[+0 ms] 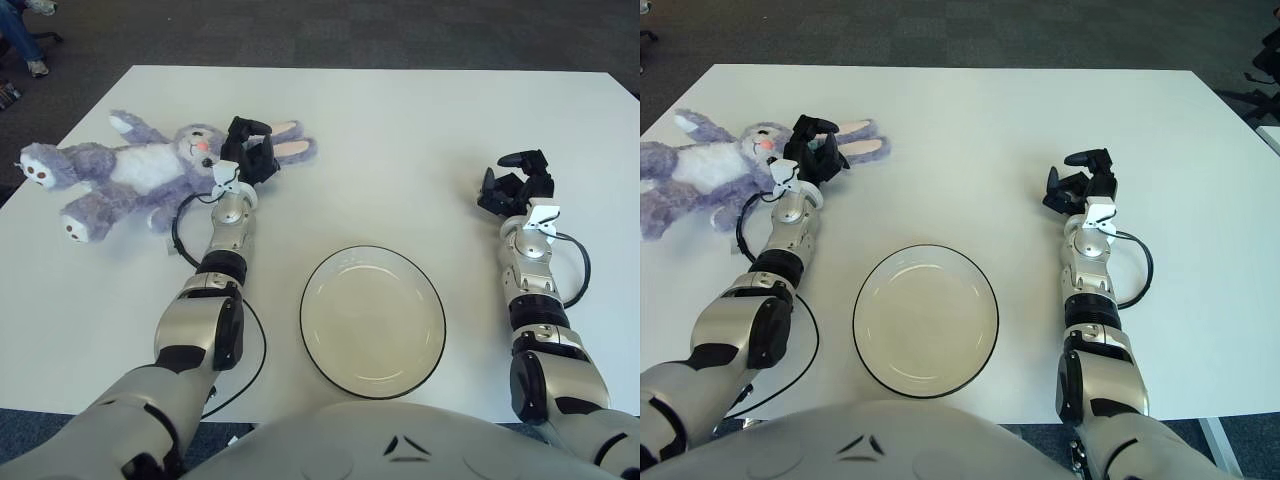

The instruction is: Put the doll into the plate.

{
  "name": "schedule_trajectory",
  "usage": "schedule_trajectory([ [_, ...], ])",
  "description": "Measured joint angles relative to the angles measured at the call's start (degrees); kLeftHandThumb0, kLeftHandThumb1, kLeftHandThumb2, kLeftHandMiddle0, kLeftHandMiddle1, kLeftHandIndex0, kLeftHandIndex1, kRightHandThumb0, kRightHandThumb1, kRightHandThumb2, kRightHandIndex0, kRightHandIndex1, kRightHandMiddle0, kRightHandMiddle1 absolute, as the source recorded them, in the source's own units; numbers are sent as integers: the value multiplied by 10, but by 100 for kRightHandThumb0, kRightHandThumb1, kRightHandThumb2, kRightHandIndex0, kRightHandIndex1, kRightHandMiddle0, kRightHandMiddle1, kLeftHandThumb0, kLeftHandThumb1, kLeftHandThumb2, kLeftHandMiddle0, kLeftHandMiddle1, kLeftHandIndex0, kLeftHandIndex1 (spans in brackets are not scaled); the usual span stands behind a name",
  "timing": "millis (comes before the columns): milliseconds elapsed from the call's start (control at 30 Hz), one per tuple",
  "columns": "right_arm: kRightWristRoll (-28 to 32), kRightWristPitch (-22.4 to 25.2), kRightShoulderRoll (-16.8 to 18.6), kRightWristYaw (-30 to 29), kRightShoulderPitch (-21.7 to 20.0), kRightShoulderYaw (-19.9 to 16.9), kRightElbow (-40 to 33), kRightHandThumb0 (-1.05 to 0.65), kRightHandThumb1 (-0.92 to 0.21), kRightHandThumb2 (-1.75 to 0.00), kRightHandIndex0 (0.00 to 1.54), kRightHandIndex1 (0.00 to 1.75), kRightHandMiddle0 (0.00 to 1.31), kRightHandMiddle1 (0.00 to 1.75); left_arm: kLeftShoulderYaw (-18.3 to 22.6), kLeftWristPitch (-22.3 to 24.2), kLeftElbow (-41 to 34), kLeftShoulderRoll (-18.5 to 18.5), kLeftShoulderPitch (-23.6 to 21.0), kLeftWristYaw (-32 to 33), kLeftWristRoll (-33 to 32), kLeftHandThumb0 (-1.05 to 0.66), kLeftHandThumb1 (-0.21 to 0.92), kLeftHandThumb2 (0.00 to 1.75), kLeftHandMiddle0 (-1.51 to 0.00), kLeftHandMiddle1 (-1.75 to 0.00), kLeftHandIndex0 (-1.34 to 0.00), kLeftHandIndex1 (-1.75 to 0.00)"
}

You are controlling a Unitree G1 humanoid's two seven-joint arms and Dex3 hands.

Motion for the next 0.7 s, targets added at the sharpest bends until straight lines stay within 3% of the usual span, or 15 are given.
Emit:
schedule_trajectory([
  [700,0,-2,-1,7,-2,0,4,-1,-38,-119,68,156,31,175,-8,-63,-33,13,0,15,21,-37,73,78,-93,-167,-31,-175],
])
